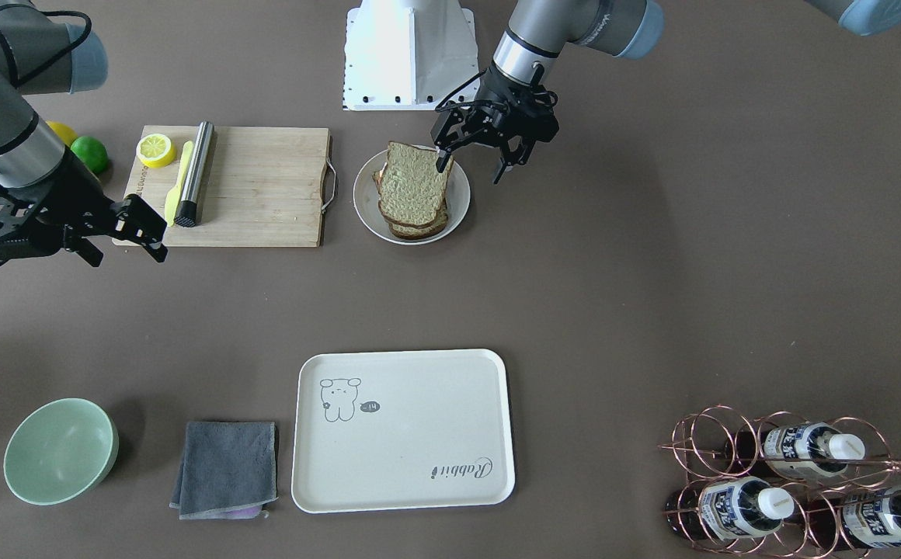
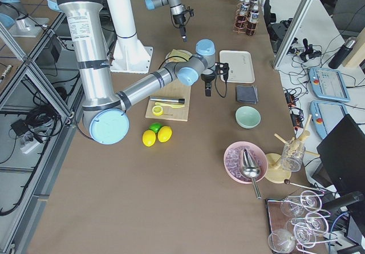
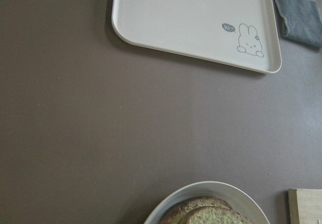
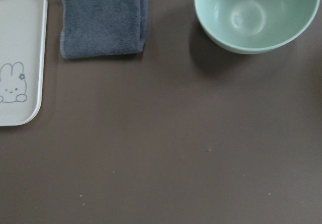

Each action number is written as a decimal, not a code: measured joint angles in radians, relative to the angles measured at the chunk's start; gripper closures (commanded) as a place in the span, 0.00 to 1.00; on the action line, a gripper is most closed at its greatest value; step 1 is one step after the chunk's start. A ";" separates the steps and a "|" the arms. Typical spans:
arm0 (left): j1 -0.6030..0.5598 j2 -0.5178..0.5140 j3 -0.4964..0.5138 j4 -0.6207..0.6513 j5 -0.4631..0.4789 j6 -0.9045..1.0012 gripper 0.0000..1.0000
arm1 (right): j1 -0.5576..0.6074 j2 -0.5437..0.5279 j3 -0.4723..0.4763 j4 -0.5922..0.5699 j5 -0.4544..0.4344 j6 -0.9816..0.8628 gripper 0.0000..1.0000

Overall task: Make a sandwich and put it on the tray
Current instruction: 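Grasp the rim of the white plate with the left gripper while the right arm retracts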

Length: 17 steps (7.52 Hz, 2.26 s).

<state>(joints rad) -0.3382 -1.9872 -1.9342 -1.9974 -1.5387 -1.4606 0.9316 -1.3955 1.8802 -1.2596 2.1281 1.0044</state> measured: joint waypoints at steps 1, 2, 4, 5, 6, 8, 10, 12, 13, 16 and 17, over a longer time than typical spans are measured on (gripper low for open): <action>0.033 0.002 0.003 0.000 0.037 -0.009 0.03 | 0.047 -0.031 -0.002 0.000 -0.013 -0.059 0.00; 0.047 0.006 0.008 0.000 0.051 -0.012 0.04 | 0.082 -0.045 -0.004 0.000 -0.032 -0.082 0.00; 0.053 0.011 0.026 -0.001 0.055 -0.010 0.16 | 0.116 -0.061 -0.005 -0.005 -0.032 -0.094 0.00; 0.054 0.012 0.035 -0.002 0.054 -0.008 0.22 | 0.120 -0.080 -0.007 -0.010 -0.003 -0.097 0.00; 0.055 0.012 0.043 -0.004 0.053 -0.008 0.34 | 0.122 -0.100 -0.013 -0.013 0.045 -0.112 0.00; 0.056 0.012 0.078 -0.036 0.051 -0.010 0.38 | 0.140 -0.142 -0.030 -0.017 0.129 -0.225 0.00; 0.056 0.014 0.129 -0.099 0.050 -0.010 0.40 | 0.175 -0.164 -0.032 -0.054 0.147 -0.294 0.00; 0.066 0.015 0.154 -0.119 0.051 -0.012 0.50 | 0.217 -0.162 -0.023 -0.142 0.156 -0.397 0.00; 0.078 0.015 0.159 -0.122 0.053 -0.013 0.53 | 0.242 -0.161 -0.021 -0.171 0.181 -0.446 0.00; 0.098 0.020 0.161 -0.123 0.055 -0.014 0.56 | 0.274 -0.160 -0.019 -0.189 0.216 -0.482 0.00; 0.099 0.023 0.162 -0.123 0.055 -0.014 0.62 | 0.275 -0.160 -0.019 -0.190 0.218 -0.484 0.00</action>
<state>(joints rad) -0.2387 -1.9643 -1.7725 -2.1199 -1.4834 -1.4741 1.2063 -1.5555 1.8614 -1.4493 2.3462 0.5207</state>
